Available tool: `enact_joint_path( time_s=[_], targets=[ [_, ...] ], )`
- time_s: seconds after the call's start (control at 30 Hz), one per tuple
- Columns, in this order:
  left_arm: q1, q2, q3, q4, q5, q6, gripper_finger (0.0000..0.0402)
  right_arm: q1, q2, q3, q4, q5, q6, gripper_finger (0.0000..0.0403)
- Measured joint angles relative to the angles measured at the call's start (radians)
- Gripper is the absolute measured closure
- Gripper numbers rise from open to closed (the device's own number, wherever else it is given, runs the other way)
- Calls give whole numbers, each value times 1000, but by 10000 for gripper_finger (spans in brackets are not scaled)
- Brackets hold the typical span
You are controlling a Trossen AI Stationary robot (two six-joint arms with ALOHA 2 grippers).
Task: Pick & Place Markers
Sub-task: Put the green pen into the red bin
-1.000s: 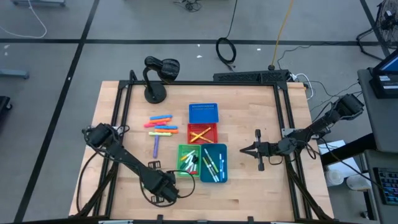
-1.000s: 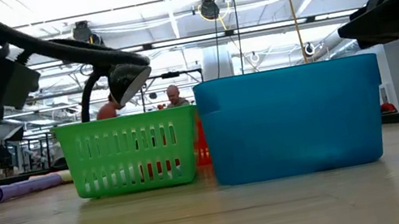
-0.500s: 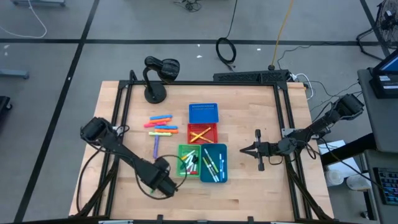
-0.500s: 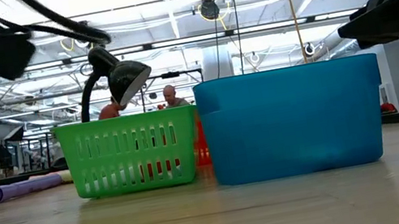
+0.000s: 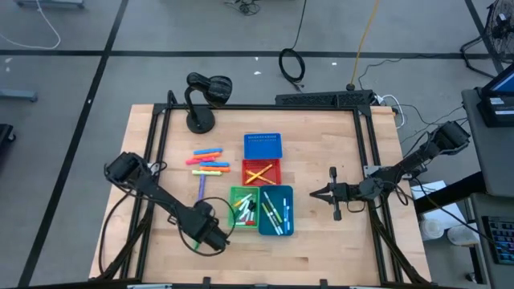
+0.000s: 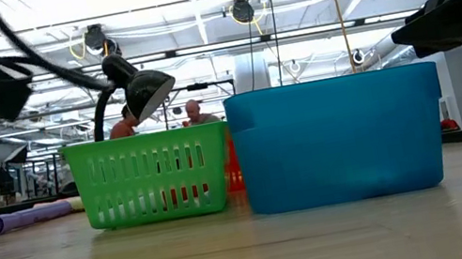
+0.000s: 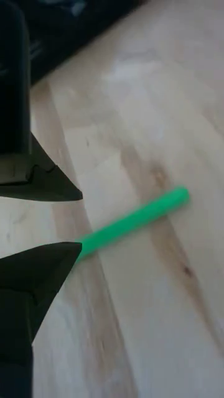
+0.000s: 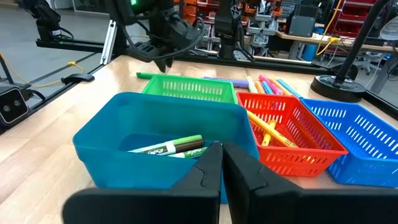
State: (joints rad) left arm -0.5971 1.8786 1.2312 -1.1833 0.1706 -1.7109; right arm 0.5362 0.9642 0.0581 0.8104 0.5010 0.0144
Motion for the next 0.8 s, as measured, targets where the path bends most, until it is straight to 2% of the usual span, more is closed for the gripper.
enact_joint_path(
  time_s=[0.23, 0.4, 0.63, 0.8],
  targets=[
    [-20, 0, -6, 66, -23, -39, 282, 0, 0, 0, 0, 0, 0, 403],
    [-24, -3, -73, 103, 5, -61, 282, 0, 0, 0, 0, 0, 0, 403],
    [-27, -18, -196, 327, 12, -39, 282, 0, 0, 0, -1, 0, 0, 403],
    [-30, -17, -190, 250, 19, -79, 282, 0, 0, 0, 0, 0, 0, 403]
  ],
)
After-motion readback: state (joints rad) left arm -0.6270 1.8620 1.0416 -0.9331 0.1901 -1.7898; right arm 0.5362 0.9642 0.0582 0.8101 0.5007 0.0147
